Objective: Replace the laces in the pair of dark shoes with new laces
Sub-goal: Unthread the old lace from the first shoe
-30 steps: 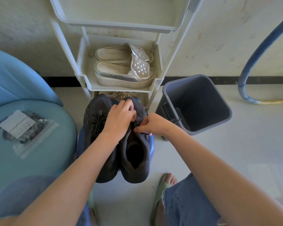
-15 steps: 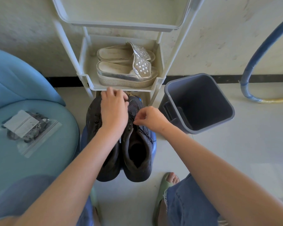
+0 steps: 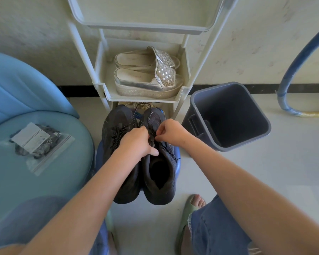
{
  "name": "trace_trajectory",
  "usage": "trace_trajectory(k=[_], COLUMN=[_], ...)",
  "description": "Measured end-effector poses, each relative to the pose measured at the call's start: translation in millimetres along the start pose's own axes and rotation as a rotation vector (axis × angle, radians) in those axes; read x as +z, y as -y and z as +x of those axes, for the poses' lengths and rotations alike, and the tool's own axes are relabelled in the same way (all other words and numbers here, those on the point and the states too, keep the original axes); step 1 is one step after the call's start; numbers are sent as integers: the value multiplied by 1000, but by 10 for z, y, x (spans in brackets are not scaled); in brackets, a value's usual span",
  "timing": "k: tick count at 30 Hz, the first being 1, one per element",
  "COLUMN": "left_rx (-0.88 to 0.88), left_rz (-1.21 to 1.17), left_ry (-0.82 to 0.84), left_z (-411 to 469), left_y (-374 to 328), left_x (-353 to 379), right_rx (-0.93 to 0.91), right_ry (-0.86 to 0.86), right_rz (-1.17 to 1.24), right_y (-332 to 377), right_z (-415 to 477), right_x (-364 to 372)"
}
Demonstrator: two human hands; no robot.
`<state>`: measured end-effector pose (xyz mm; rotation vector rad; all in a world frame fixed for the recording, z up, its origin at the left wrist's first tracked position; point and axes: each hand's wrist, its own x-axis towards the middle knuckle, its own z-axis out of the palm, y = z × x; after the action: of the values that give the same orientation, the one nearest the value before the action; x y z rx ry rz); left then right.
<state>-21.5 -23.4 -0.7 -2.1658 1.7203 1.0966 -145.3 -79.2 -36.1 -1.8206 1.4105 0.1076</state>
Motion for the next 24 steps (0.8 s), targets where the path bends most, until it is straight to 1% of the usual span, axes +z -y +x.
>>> trace_trajectory(k=[1, 2, 3, 6, 7, 8, 9, 12, 13, 14, 15, 18, 20, 21, 24], left_rx=[1, 4, 10, 33, 30, 24, 18, 12, 16, 20, 25, 51, 81, 94, 115], left_rz=[0, 14, 45, 83, 52, 16, -10, -7, 11, 27, 40, 66, 88, 94, 82], left_ry=[2, 2, 0, 2, 18, 33, 38, 15, 9, 7, 7, 3, -8, -11, -14], left_z=[-15, -31, -44, -61, -57, -56, -58, -71, -77, -80, -81, -93, -113, -123, -137], left_y=[-9, -17, -26, -38, -36, -33, -34, -40, -44, -52, -58, -66, -64, -62, -50], left_x=[3, 12, 24, 32, 22, 14, 6, 19, 30, 38, 41, 38, 43, 48, 52], right_rx=[-3, 5, 30, 146, 173, 193, 207, 226, 216, 205, 202, 205, 197, 186, 202], right_ry=[-21, -79, -185, -614, -672, -651, -561, -127, -16, 53, 87, 91, 24, -71, -480], right_rz=[36, 104, 205, 598, 682, 698, 632, 219, 133, 88, 62, 0, 60, 136, 427], right_y=[9, 17, 17, -12, -19, -33, -53, -71, -57, -37, -17, 21, 37, 28, -59], right_z=[2, 13, 31, 66, 59, 61, 63, 16, -4, -18, -26, -23, -11, 2, 41], right_x=[-7, -23, -47, -142, -161, -170, -175, -198, -204, -199, -184, -137, -140, -143, -172])
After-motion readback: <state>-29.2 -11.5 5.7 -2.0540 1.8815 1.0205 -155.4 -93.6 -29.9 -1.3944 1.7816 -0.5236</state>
